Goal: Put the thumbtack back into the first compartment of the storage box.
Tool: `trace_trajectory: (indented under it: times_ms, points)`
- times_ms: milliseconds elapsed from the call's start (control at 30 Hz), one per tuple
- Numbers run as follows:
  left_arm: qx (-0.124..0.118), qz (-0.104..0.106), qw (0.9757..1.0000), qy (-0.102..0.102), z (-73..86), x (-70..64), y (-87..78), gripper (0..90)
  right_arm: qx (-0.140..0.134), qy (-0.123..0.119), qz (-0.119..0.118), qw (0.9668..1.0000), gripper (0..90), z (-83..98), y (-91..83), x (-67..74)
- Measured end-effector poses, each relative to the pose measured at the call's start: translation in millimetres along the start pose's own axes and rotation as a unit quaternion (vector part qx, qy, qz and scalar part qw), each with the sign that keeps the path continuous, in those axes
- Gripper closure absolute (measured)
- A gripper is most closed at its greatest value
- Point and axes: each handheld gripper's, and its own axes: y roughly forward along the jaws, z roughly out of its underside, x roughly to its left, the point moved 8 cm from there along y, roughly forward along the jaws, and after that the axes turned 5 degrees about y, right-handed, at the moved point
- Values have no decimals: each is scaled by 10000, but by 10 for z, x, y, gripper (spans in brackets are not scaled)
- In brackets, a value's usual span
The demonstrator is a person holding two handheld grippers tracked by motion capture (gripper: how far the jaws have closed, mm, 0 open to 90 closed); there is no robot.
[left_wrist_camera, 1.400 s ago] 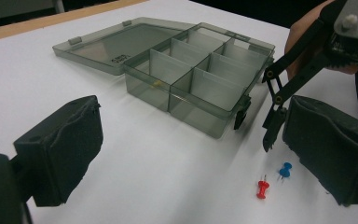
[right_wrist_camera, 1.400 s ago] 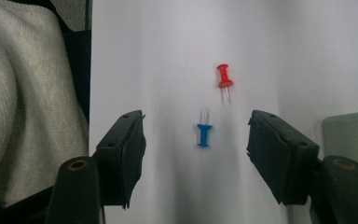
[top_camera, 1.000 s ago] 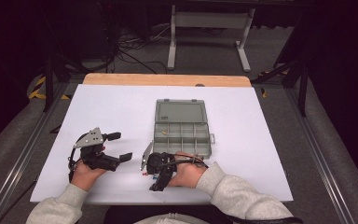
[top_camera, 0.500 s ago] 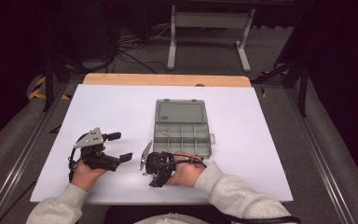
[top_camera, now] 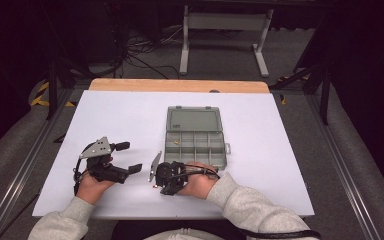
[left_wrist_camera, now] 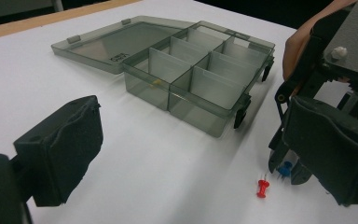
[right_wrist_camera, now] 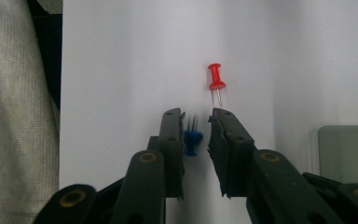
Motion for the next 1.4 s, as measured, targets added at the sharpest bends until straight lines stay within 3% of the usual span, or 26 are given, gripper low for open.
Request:
trace_trajectory:
  times_ms: [67, 367, 800, 1400]
  points:
    - [-16, -9, 10000, -7, -1, 0, 1, 57, 41, -16, 3, 10000, 816, 1, -3, -7]
    - [-22, -13, 10000, -7, -3, 1, -2, 57, 36, -27, 16, 10000, 818, -8, -28, -14]
    - [-24, -8, 10000, -12, -2, 2, 0, 56, -96, 5, 54, 9999, 818, -62, -258, -88]
    - [-31, 0, 10000, -27, -2, 5, -4, 56, -266, 89, 266, 9993, 818, -200, -602, -368]
